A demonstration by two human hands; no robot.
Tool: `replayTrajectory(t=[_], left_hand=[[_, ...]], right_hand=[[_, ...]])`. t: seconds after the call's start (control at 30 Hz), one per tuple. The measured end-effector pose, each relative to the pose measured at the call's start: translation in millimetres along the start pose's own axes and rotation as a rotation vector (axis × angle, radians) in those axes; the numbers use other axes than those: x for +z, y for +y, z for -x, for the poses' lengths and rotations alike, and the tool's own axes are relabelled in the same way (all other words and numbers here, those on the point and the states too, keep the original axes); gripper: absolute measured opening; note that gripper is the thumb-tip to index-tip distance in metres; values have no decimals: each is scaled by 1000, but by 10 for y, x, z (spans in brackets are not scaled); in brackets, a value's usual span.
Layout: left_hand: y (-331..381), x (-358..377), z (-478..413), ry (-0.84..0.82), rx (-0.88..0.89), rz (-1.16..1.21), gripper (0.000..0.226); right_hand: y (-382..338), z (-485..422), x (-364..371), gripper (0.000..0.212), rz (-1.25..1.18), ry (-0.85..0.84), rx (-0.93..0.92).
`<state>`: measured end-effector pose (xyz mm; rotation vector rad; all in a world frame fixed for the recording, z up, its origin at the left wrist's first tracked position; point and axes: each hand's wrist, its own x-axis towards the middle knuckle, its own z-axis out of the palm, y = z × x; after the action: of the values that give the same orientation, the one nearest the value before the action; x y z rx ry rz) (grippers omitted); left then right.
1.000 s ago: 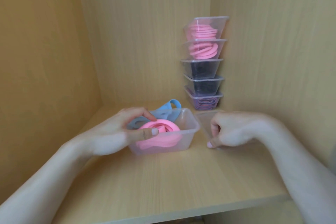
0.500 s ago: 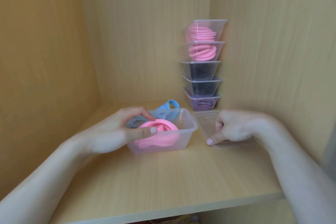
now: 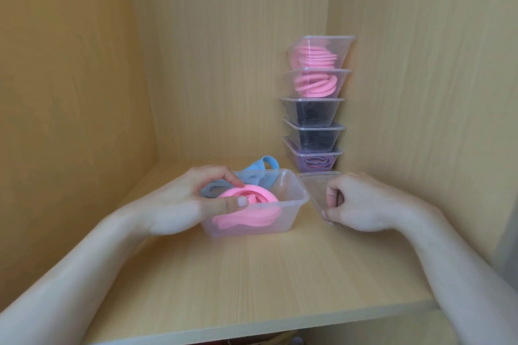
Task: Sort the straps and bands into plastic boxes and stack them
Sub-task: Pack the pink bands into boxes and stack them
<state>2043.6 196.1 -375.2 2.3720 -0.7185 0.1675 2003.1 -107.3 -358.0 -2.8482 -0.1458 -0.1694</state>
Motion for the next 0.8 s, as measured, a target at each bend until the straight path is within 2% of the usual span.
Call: replayTrajectory(t=[0.17, 0.33, 0.43, 0.53, 0.67, 0.73, 0.8], left_hand=[[19, -5, 12, 24, 7, 44, 25], [38, -9, 33, 29, -15, 62, 26], [34, -8, 32, 30, -8, 50, 27], [34, -24, 36, 27, -8, 74, 25], [51, -62, 72, 8, 3, 53, 23], [68, -82, 98, 18, -2, 80, 34], [99, -105, 120, 4, -6, 92, 53]], right_hand=[[32, 98, 37, 16, 12, 225, -69], [-67, 93, 18, 15, 273, 636, -128], [-78, 79, -12, 11, 329, 706, -65], [-56, 63, -79, 13, 281, 787, -42], [-129, 53, -236, 11, 118, 1001, -182], [-158, 24, -356, 12, 18, 1088, -287], [-204, -40, -480, 13, -88, 1142, -388]])
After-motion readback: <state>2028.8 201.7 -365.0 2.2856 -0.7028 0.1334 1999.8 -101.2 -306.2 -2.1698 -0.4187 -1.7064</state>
